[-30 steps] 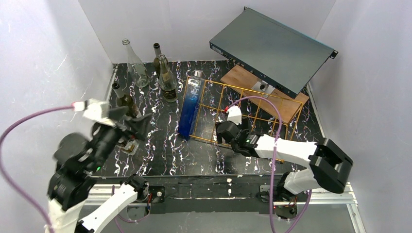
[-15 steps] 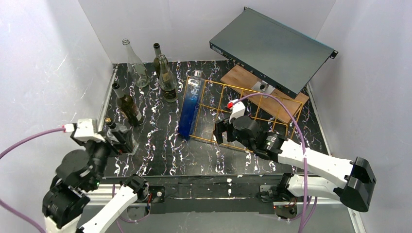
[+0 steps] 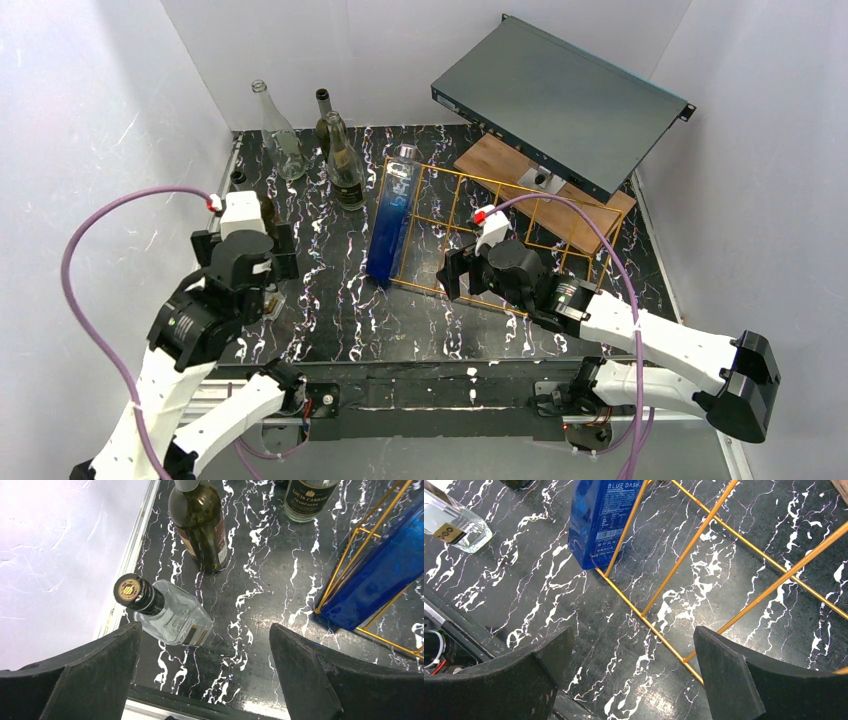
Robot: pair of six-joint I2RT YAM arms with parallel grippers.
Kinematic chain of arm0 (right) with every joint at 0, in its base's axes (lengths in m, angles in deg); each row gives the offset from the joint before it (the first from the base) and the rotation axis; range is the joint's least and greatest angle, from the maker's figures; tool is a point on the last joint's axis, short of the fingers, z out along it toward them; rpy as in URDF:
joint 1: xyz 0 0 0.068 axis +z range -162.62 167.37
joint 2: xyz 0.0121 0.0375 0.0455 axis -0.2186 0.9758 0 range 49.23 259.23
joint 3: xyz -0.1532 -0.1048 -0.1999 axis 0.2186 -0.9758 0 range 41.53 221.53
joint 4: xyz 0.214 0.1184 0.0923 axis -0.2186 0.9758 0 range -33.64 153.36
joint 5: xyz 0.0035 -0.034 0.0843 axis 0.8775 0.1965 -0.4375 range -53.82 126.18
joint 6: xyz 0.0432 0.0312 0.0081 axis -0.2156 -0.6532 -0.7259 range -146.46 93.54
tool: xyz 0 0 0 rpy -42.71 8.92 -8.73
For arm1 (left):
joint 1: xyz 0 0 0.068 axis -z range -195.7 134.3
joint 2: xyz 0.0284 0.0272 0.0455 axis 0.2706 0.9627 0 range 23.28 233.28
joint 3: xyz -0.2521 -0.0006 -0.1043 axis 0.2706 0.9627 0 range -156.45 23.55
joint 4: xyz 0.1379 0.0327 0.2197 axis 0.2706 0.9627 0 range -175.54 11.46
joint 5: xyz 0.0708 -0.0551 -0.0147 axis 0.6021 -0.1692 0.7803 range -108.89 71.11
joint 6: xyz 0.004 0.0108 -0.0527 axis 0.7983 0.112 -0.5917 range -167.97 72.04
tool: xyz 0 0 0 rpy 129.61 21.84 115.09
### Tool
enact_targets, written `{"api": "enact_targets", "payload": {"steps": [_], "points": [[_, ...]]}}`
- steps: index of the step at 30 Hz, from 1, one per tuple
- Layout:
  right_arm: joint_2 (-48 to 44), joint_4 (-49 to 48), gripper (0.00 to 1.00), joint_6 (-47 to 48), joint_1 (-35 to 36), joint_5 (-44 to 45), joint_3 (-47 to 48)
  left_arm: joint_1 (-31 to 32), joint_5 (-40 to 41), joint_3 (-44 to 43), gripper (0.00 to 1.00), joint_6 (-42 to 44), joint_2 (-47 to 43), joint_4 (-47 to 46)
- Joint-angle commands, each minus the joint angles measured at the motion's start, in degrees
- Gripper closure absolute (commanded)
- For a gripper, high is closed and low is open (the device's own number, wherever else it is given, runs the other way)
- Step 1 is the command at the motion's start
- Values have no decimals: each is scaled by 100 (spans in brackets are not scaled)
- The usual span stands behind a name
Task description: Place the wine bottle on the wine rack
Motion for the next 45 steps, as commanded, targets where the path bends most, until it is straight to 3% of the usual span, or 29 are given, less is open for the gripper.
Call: {"api": "enact_targets", "payload": {"steps": [1,7,12,15,21,33,41,45], "points": [[-57,6,2,-93,24,-61,15,7,590,2,2,-102,309,51],[-188,91,2,-235,23,-31,-133,-140,1661,538,2,28,520,-346],[-358,133,2,-285,24,75,-206,-827,1610,752,2,-250,774,-450],[-426,171,1,-268,24,117,-186,-1439,1079,953,2,-229,688,-912],[-468,237,2,-249,24,178,-167,-1564,1150,1256,2,-211,774,-1461],[-492,257,2,-320,24,156,-197,-1662,1287,1531,26,-4,683,-2246],[-560,284,2,-316,22,199,-224,-1680,1372,1682,31,152,625,-2397],[-541,262,2,-329,24,192,-224,-1681,1311,1779,40,173,572,-2484]]}}
